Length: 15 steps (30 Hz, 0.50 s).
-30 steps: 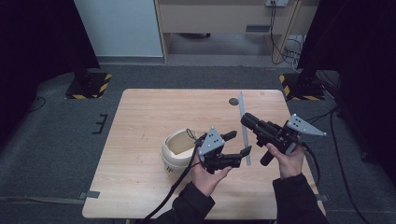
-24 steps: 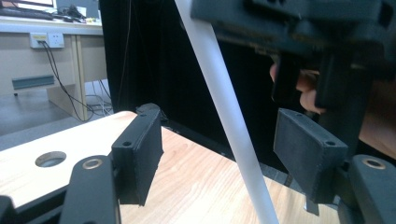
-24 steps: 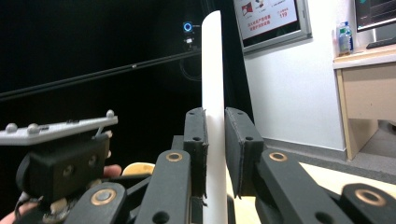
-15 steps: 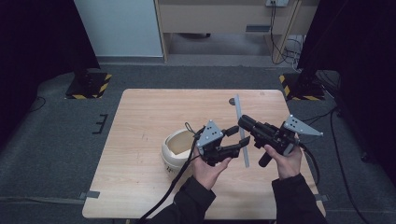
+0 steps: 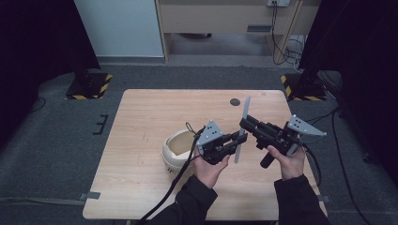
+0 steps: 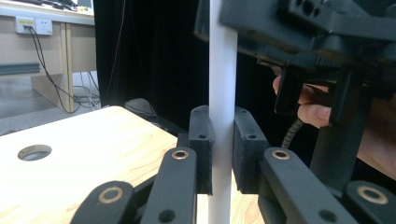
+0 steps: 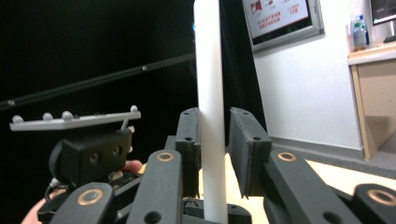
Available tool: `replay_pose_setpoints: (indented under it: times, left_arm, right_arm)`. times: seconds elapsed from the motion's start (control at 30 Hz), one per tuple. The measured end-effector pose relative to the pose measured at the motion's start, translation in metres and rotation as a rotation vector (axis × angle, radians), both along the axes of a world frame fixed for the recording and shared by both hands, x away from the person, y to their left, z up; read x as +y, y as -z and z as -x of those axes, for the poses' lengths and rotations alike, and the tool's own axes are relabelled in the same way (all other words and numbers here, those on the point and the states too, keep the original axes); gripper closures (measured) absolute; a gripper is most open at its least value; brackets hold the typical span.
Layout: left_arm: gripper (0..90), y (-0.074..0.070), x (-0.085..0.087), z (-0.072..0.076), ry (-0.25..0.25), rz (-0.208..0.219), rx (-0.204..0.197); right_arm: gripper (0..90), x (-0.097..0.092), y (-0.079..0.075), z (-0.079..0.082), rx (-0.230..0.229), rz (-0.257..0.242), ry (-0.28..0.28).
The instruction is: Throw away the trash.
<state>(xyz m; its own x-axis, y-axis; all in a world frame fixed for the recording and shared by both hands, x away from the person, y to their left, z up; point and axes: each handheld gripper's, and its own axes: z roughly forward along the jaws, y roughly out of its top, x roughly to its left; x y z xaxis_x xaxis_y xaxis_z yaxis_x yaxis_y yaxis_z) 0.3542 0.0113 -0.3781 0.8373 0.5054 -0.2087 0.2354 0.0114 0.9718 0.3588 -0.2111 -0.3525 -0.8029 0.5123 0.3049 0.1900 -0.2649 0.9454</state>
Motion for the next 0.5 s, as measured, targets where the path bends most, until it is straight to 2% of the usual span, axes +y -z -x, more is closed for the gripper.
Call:
replay_pose_setpoints:
  times: [0.1, 0.23, 0.3, 0.33, 0.4, 0.5]
  left_arm:
    - [79.7, -0.004, 0.005, 0.002, 0.003, 0.006, -0.013]
    - [79.7, -0.013, 0.017, 0.007, 0.004, 0.030, -0.042]
    - [79.6, -0.019, 0.025, 0.010, -0.001, 0.044, -0.058]
    - [79.6, -0.023, 0.031, 0.012, -0.003, 0.052, -0.071]
    - [79.6, -0.030, 0.042, 0.016, -0.012, 0.060, -0.094]
    - [79.5, -0.039, 0.058, 0.018, -0.032, 0.073, -0.121]
  right_arm:
    - [69.6, -0.006, -0.006, 0.002, -0.011, -0.028, 0.005]
    - [64.5, -0.018, -0.012, 0.003, -0.030, -0.052, 0.043]
    - [58.9, -0.025, -0.012, 0.003, -0.027, -0.051, 0.074]
    - [55.7, -0.028, -0.011, 0.002, -0.030, -0.033, 0.096]
    - [50.9, -0.034, -0.006, -0.001, -0.023, 0.032, 0.141]
    - [44.8, -0.040, 0.008, -0.005, 0.008, 0.095, 0.179]
